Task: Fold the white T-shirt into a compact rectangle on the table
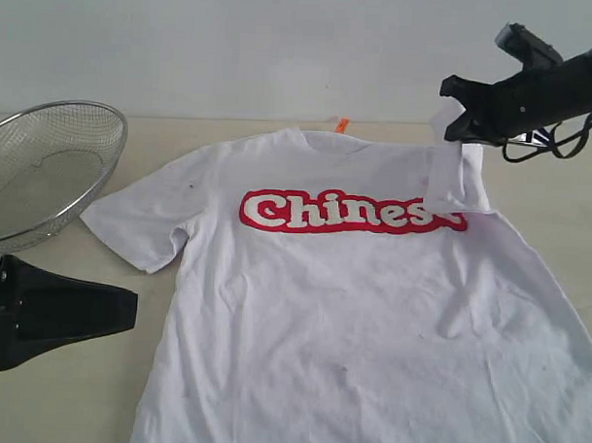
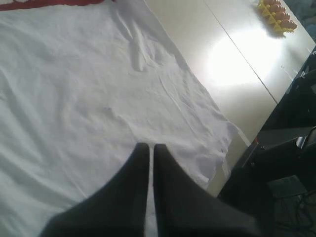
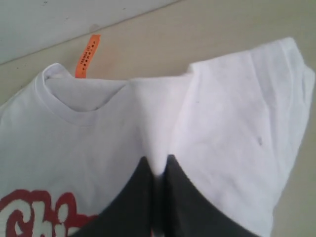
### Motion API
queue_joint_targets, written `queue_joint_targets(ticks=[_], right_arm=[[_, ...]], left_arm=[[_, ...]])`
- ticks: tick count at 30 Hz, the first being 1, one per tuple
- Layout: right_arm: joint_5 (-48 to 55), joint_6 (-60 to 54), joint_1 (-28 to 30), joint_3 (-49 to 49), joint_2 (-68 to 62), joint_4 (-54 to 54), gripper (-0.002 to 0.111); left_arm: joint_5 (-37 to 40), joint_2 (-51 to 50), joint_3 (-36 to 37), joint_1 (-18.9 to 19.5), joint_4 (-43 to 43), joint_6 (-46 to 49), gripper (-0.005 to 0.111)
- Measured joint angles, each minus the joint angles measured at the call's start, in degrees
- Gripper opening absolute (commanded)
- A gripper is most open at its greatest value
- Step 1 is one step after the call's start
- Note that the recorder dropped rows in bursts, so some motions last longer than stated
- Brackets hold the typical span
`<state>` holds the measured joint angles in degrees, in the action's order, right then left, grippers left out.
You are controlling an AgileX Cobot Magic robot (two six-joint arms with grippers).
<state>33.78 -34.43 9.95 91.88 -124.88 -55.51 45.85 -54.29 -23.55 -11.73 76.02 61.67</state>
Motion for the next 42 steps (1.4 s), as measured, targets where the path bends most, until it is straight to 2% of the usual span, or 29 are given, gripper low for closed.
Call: queue_joint_targets(ticks=[5,25,27,29,32,33,36,42], right_arm=[[1.8,-1.0,2.6,0.0,0.0,-0.3,0.000],[6.5,-3.0,2.6,0.0,-2.8,-5.3,0.002],[6.0,-3.0,2.6,0.0,-3.4,-5.3,0.012],[5.2,-3.1,2.6,0.0,-4.1,-5.2,0.031],[4.5,-3.6,2.6,0.0,-4.5,-5.0,0.076],[4.4,-3.8,2.6,0.0,-4.6,-5.0,0.082],[4.4,-4.1,2.6,0.0,-4.6,-5.0,0.073],[1.9,-4.5,2.6,0.0,-4.2,-5.0,0.035]], left_arm=[[0.0,0.0,0.0,0.0,0.0,0.0,0.004],[-0.2,0.0,0.0,0.0,0.0,0.0,0.004],[-0.2,0.0,0.0,0.0,0.0,0.0,0.004],[-0.2,0.0,0.0,0.0,0.0,0.0,0.004],[-0.2,0.0,0.0,0.0,-0.2,0.0,0.004],[-0.3,0.0,0.0,0.0,-0.3,0.0,0.004],[-0.9,0.0,0.0,0.0,-0.4,0.0,0.004],[-1.3,0.0,0.0,0.0,-0.5,0.0,0.004]])
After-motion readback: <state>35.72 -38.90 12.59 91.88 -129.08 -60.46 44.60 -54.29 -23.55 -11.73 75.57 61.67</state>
